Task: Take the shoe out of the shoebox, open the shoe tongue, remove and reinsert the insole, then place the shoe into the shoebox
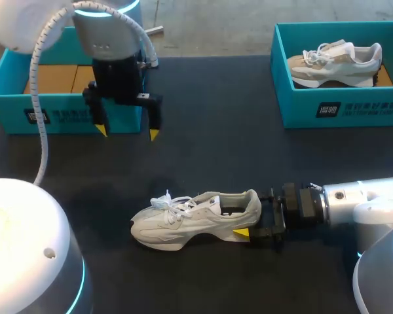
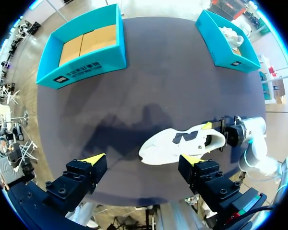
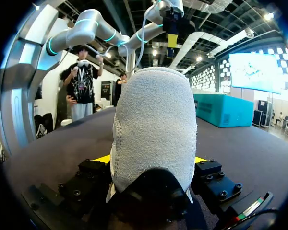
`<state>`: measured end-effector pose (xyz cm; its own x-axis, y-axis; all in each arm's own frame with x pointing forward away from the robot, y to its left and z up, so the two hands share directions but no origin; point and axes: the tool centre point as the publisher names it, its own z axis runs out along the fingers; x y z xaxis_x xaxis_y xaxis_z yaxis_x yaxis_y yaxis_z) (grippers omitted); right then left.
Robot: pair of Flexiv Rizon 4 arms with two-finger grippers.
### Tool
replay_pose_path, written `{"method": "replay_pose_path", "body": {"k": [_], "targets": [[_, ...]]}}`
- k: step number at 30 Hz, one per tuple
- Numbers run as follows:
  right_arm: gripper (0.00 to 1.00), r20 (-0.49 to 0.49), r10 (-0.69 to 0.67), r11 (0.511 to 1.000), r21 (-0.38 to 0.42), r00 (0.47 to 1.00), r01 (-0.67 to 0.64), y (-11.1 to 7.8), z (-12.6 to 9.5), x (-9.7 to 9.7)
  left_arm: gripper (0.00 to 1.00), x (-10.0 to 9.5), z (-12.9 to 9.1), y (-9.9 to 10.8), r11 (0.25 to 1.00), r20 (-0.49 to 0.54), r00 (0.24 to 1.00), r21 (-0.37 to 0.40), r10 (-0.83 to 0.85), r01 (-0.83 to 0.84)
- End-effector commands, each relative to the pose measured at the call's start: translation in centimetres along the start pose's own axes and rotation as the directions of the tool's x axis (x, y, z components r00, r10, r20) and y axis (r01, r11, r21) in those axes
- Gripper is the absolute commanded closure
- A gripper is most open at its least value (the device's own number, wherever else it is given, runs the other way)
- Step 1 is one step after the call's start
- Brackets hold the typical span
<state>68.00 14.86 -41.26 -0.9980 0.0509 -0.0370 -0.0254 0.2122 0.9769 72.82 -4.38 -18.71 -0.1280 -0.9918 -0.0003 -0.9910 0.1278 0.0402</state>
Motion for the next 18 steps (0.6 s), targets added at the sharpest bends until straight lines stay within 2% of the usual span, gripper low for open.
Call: {"method": "replay_pose_path", "body": {"k": [1,4,6,12,18], "targets": [[1.0,0.002,-0.001,1.0,0.005,1.0,0.001,0.0,0.3,0.1,0.0,0.1,0.1,-0.1,1.0,0.001,1.0,-0.001,-0.001,0.001],[1.0,0.002,-0.001,1.0,0.005,1.0,0.001,0.0,0.3,0.1,0.0,0.1,0.1,-0.1,1.0,0.001,1.0,-0.001,-0.001,0.001],[1.0,0.002,-0.001,1.0,0.005,1.0,0.001,0.0,0.3,0.1,0.0,0.9,0.4,0.6,1.0,-0.004,1.0,-0.024,0.004,-0.004],[1.0,0.002,-0.001,1.0,0.005,1.0,0.001,0.0,0.3,0.1,0.0,3.2,1.4,3.0,1.0,-0.005,1.0,-0.014,0.023,-0.023],[1.0,0.002,-0.001,1.0,0.005,1.0,0.001,0.0,0.3,0.1,0.0,4.8,1.9,4.2,0.999,-0.01,0.999,-0.026,0.033,-0.033]]}}
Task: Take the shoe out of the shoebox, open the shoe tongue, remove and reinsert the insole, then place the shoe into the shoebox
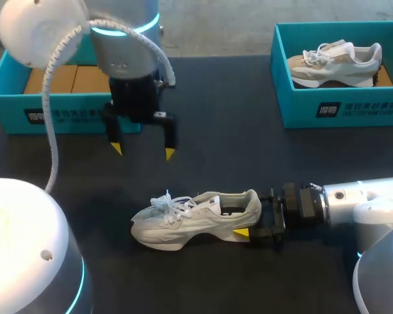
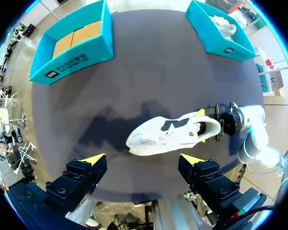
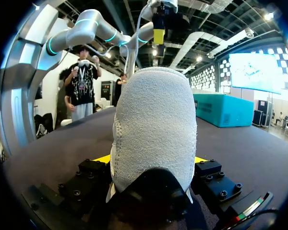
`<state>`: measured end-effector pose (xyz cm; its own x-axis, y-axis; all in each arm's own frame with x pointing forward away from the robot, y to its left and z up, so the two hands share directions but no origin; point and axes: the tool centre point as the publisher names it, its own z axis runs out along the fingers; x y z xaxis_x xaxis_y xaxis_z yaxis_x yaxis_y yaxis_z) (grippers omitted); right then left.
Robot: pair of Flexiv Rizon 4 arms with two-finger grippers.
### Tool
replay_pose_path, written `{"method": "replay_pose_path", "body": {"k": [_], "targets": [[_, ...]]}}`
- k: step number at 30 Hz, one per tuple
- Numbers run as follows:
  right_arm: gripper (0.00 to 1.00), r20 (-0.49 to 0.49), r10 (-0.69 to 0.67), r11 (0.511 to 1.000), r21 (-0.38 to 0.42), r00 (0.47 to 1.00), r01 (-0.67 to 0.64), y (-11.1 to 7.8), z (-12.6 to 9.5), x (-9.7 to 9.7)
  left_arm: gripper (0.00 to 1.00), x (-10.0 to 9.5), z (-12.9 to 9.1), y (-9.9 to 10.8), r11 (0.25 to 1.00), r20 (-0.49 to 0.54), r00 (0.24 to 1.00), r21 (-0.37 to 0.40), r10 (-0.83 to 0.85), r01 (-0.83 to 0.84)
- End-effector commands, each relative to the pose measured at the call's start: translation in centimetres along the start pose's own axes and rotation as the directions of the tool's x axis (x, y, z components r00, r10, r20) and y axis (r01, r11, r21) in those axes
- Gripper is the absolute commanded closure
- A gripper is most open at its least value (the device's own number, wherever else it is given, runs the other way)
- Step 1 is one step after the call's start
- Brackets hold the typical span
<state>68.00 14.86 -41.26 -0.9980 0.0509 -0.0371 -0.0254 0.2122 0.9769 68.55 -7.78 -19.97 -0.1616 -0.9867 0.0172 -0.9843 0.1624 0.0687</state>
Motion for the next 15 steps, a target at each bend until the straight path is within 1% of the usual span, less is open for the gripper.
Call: {"method": "replay_pose_path", "body": {"k": [1,3,15], "targets": [[1.0,0.002,-0.001,1.0,0.005,1.0,0.0,0.0,0.3,0.1,0.0,1.2,0.7,0.5,1.0,0.007,1.0,0.001,0.0,0.0],[1.0,0.002,-0.001,1.0,0.005,1.0,0.0,0.0,0.3,0.1,0.0,1.6,0.9,0.6,1.0,0.006,1.0,-0.016,0.006,-0.006],[1.0,0.002,-0.001,1.0,0.005,1.0,0.0,0.0,0.3,0.1,0.0,4.2,2.8,1.2,0.999,0.025,1.0,-0.044,0.014,-0.013]]}}
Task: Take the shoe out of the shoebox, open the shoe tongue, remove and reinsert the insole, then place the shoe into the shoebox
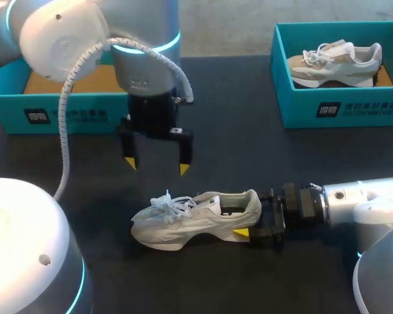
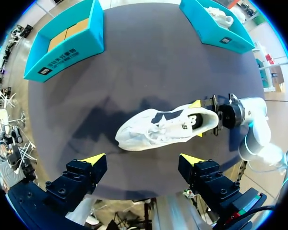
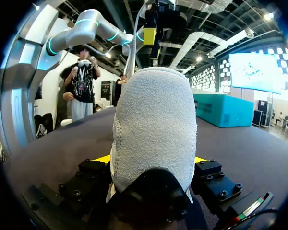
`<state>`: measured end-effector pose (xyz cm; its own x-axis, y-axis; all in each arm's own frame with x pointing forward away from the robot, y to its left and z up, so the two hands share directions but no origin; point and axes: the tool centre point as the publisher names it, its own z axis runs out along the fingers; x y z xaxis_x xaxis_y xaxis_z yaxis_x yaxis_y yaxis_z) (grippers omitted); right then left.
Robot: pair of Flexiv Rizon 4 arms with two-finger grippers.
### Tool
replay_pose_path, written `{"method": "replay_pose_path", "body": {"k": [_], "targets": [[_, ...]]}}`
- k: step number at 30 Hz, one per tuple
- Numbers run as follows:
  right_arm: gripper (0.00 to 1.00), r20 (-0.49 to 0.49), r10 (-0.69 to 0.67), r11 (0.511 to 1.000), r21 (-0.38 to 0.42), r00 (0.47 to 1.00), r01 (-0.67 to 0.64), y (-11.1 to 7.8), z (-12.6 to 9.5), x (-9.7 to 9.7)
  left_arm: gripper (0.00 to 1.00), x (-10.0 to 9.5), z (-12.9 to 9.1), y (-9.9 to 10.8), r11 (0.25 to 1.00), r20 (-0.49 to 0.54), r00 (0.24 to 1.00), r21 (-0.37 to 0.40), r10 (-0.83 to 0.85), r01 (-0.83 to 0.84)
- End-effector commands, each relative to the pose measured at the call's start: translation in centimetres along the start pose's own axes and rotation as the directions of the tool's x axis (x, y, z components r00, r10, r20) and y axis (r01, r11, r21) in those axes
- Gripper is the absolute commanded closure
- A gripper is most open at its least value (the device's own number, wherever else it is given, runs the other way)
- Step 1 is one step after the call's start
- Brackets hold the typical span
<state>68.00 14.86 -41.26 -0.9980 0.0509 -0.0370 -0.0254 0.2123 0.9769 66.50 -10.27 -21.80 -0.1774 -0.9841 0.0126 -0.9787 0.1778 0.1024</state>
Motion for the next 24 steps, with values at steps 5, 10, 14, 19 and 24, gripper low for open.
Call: {"method": "replay_pose_path", "body": {"k": [5,10,14,19,24], "targets": [[1.0,0.002,-0.001,1.0,0.005,1.0,0.001,0.0,0.3,0.1,0.0,2.7,1.6,-0.1,1.0,0.025,1.0,-0.014,-0.004,0.005],[1.0,0.002,-0.001,1.0,0.005,1.0,0.001,0.0,0.3,0.1,0.0,4.1,2.5,-0.2,0.999,0.035,0.999,-0.031,-0.021,0.022],[1.0,0.002,-0.001,1.0,0.005,1.0,0.001,0.0,0.3,0.1,0.0,5.4,3.1,-0.5,0.998,0.042,0.998,-0.055,-0.037,0.039],[1.0,0.002,-0.001,1.0,0.005,1.0,0.001,0.0,0.3,0.1,0.0,5.9,3.4,-0.6,0.997,0.048,0.998,-0.058,-0.048,0.05],[1.0,0.002,-0.001,1.0,0.005,1.0,0.001,0.0,0.3,0.1,0.0,5.9,3.4,-0.6,0.997,0.048,0.998,-0.058,-0.048,0.05]]}}
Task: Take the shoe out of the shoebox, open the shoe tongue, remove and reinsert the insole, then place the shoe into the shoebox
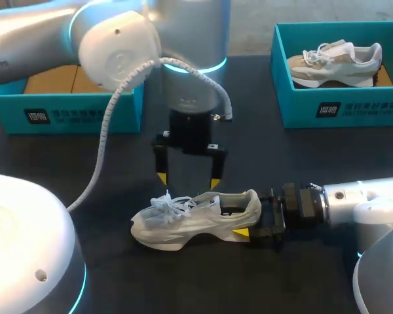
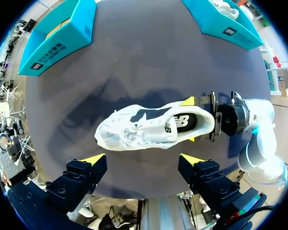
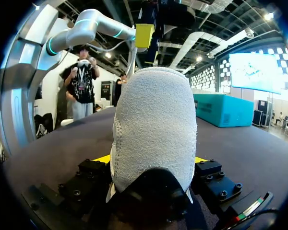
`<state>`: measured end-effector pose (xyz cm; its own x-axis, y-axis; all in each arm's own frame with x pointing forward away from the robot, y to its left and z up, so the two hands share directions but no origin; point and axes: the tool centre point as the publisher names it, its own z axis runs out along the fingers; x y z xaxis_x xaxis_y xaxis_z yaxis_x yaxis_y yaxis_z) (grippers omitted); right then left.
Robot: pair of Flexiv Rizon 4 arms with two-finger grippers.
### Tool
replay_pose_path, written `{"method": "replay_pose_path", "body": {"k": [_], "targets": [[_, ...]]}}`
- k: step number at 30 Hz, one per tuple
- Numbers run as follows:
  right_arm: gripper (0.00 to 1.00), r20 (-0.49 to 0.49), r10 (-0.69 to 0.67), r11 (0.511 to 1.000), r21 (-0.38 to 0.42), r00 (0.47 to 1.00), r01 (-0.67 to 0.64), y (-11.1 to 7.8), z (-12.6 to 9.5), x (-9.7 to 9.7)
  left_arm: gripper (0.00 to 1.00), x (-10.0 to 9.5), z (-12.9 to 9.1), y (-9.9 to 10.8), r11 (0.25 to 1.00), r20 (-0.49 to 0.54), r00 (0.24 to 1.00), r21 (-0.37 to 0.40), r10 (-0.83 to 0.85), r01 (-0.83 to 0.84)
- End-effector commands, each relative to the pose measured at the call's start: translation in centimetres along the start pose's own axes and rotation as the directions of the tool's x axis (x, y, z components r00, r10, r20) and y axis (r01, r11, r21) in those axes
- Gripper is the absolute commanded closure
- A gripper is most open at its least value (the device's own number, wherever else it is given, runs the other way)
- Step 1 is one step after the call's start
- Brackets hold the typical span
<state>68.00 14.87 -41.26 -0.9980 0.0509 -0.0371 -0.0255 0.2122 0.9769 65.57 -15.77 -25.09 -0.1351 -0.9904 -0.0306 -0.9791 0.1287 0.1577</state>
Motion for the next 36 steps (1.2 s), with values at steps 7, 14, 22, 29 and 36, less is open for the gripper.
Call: {"method": "replay_pose_path", "body": {"k": [7,14,22,29,36], "targets": [[1.0,0.002,0.0,1.0,0.005,1.0,0.0,0.0,0.3,0.1,0.0,0.4,0.0,-0.2,1.0,0.009,1.0,-0.003,-0.001,0.001],[1.0,0.002,0.0,1.0,0.005,1.0,0.0,0.0,0.3,0.1,0.0,1.3,1.1,-0.7,0.999,0.012,1.0,-0.042,-0.027,0.028],[1.0,0.002,0.0,1.0,0.005,1.0,0.0,0.0,0.3,0.1,0.0,2.9,2.6,-1.4,0.995,0.044,0.997,-0.072,-0.059,0.062],[1.0,0.002,0.0,1.0,0.005,1.0,0.0,0.0,0.3,0.1,0.0,4.5,4.9,-2.4,0.991,0.112,0.99,-0.092,-0.087,0.098],[1.0,0.002,0.0,1.0,0.005,1.0,0.0,0.0,0.3,0.1,0.0,5.3,6.5,-3.6,0.982,0.148,0.982,-0.131,-0.114,0.133]]}}
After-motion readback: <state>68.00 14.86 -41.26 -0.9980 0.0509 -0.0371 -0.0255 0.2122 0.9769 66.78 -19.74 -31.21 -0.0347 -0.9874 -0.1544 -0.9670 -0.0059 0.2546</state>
